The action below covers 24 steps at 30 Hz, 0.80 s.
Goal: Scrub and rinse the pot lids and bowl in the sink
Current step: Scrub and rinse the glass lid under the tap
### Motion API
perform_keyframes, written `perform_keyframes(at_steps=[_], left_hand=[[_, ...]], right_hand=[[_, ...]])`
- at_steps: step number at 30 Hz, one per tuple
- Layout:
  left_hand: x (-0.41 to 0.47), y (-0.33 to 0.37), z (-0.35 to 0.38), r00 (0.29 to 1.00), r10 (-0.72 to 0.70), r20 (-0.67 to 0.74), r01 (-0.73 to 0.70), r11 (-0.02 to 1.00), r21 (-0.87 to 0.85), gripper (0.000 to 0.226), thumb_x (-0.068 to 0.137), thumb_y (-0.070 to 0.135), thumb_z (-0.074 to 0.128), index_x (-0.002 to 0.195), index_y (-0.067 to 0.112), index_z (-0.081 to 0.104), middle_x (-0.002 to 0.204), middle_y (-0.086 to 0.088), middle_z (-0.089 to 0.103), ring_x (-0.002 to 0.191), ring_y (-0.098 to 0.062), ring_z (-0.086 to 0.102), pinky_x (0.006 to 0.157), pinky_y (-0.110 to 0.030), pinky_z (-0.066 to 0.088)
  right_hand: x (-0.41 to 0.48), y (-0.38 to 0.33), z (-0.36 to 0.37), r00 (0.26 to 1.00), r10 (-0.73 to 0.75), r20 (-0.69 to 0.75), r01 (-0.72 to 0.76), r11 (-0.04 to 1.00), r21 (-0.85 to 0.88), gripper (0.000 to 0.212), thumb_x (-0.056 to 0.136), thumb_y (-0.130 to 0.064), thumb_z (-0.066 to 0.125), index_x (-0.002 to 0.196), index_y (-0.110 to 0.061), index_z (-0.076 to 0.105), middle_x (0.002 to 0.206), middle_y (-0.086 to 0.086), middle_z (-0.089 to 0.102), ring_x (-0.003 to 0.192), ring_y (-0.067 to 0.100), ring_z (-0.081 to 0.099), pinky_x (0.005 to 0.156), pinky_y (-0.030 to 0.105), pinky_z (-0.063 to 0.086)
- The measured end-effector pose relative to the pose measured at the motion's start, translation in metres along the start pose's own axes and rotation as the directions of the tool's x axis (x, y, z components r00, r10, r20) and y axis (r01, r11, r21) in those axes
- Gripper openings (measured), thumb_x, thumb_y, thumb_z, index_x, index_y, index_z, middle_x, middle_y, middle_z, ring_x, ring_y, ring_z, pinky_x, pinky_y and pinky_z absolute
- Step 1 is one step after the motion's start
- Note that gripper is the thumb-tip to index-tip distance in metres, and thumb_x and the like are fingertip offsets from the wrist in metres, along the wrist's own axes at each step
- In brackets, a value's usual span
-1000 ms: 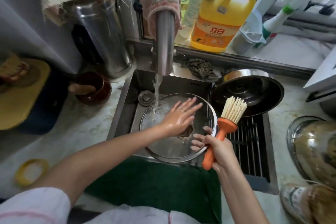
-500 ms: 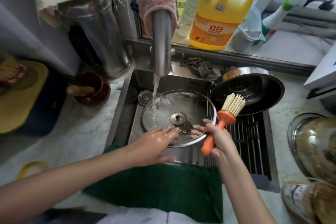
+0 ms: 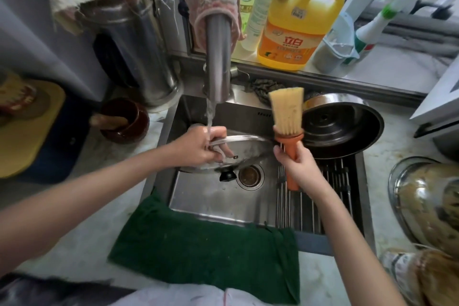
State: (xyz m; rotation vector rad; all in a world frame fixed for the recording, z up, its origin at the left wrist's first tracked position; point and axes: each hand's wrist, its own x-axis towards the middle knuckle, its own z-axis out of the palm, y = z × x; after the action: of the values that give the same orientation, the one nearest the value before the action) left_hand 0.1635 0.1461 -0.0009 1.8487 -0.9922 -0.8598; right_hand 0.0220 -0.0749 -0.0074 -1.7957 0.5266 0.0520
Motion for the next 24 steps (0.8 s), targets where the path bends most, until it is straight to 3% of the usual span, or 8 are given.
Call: perform_keyframes(at_steps=[2, 4, 7, 13, 16, 18, 21, 24], left_hand=[[0.004, 0.002, -0.005, 0.995, -0.049, 0.086, 0.051, 0.999, -0.017, 0.023, 0.075, 0.005, 0.070, 0.086, -0.001, 0.051, 0.095, 0.001, 0.073, 0.091, -0.022, 0.070, 0.078, -0.053, 0.054], [0.010, 0.004, -0.013, 0.983, -0.057, 0.175, 0.062, 0.998, -0.024, 0.022, 0.073, 0.008, 0.071, 0.089, 0.004, 0.057, 0.094, 0.006, 0.073, 0.088, -0.017, 0.070, 0.077, -0.045, 0.057], [0.018, 0.011, -0.025, 0.954, -0.072, 0.290, 0.093, 0.994, -0.060, 0.024, 0.076, -0.005, 0.071, 0.082, 0.014, 0.058, 0.079, 0.017, 0.068, 0.074, -0.005, 0.065, 0.063, -0.019, 0.050], [0.035, 0.015, -0.042, 0.923, -0.093, 0.373, 0.083, 0.996, 0.043, 0.023, 0.070, -0.011, 0.070, 0.081, 0.004, 0.057, 0.082, -0.002, 0.068, 0.076, -0.017, 0.066, 0.064, -0.025, 0.051], [0.038, 0.000, -0.042, 0.980, -0.097, 0.173, 0.100, 0.995, -0.005, 0.026, 0.081, 0.003, 0.070, 0.105, 0.004, 0.062, 0.117, -0.007, 0.064, 0.106, -0.010, 0.060, 0.085, -0.015, 0.048], [0.038, -0.011, -0.016, 0.976, -0.174, -0.131, 0.149, 0.972, -0.182, 0.029, 0.094, 0.011, 0.055, 0.123, 0.007, 0.058, 0.135, -0.008, 0.053, 0.122, -0.010, 0.050, 0.090, -0.005, 0.036], [0.036, -0.005, 0.057, 0.776, -0.380, -0.503, 0.285, 0.923, -0.258, 0.044, 0.103, 0.026, 0.029, 0.144, 0.011, 0.036, 0.151, -0.006, 0.034, 0.138, -0.012, 0.031, 0.107, -0.012, 0.021], [0.028, 0.021, 0.100, 0.741, -0.245, -0.625, 0.230, 0.967, -0.107, 0.050, 0.101, 0.032, 0.022, 0.150, 0.023, 0.020, 0.151, 0.019, 0.007, 0.140, 0.005, 0.001, 0.111, -0.010, -0.004]], right_hand=[[0.008, -0.004, 0.002, 0.975, -0.006, 0.222, 0.031, 0.993, -0.110, 0.021, 0.096, -0.021, 0.056, 0.116, -0.018, 0.060, 0.096, -0.012, 0.065, 0.086, -0.012, 0.057, 0.082, 0.013, 0.043], [0.014, -0.011, 0.003, 0.936, 0.006, 0.351, 0.048, 0.989, -0.143, 0.024, 0.096, -0.020, 0.055, 0.118, -0.014, 0.063, 0.100, -0.009, 0.070, 0.097, -0.002, 0.062, 0.090, 0.021, 0.046], [0.013, -0.020, -0.001, 0.886, 0.032, 0.462, 0.004, 0.997, -0.076, 0.030, 0.093, -0.009, 0.058, 0.123, -0.005, 0.055, 0.102, 0.007, 0.073, 0.097, 0.021, 0.069, 0.087, 0.031, 0.053], [-0.008, -0.019, 0.021, 0.858, 0.081, 0.507, -0.168, 0.977, 0.129, 0.046, 0.083, -0.006, 0.063, 0.127, -0.003, 0.050, 0.116, 0.009, 0.069, 0.104, 0.027, 0.067, 0.090, 0.042, 0.054], [-0.014, -0.015, 0.038, 0.918, 0.108, 0.381, -0.219, 0.939, 0.263, 0.040, 0.086, 0.007, 0.059, 0.125, 0.003, 0.050, 0.111, 0.012, 0.070, 0.101, 0.030, 0.068, 0.086, 0.043, 0.055], [-0.014, -0.014, 0.047, 0.946, 0.150, 0.287, -0.264, 0.870, 0.417, 0.044, 0.081, 0.008, 0.062, 0.123, 0.007, 0.049, 0.104, 0.015, 0.071, 0.093, 0.030, 0.070, 0.077, 0.039, 0.057], [-0.018, -0.016, 0.057, 0.955, 0.222, 0.195, -0.295, 0.755, 0.585, 0.043, 0.077, 0.004, 0.063, 0.117, 0.008, 0.049, 0.105, 0.019, 0.070, 0.091, 0.031, 0.070, 0.068, 0.032, 0.057], [-0.028, -0.017, 0.070, 0.951, 0.276, 0.138, -0.307, 0.790, 0.531, 0.051, 0.067, -0.009, 0.077, 0.111, 0.000, 0.053, 0.109, 0.024, 0.066, 0.093, 0.031, 0.070, 0.073, 0.032, 0.057]])
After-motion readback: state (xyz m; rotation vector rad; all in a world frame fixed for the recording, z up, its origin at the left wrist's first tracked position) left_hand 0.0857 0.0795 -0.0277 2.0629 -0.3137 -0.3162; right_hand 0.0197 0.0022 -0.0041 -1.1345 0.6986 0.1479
